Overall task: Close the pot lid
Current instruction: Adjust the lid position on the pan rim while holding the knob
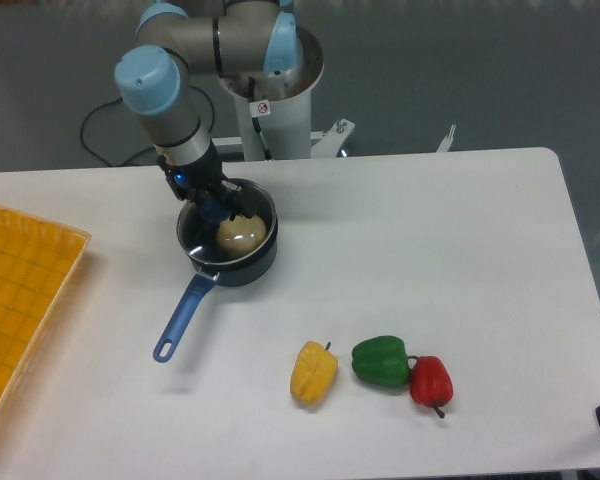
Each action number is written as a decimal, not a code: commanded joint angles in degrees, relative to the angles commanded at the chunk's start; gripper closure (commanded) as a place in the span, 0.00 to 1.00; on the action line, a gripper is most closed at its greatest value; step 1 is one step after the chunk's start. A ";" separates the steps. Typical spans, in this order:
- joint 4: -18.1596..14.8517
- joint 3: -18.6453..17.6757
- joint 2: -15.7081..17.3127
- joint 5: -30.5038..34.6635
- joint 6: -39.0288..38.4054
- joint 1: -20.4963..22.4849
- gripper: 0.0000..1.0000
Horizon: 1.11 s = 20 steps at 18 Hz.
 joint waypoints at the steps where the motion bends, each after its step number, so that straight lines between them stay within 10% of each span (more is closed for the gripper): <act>1: 0.00 0.00 0.00 0.00 0.09 0.09 0.44; 20: -2.37 0.35 -0.79 -6.15 3.25 3.60 0.44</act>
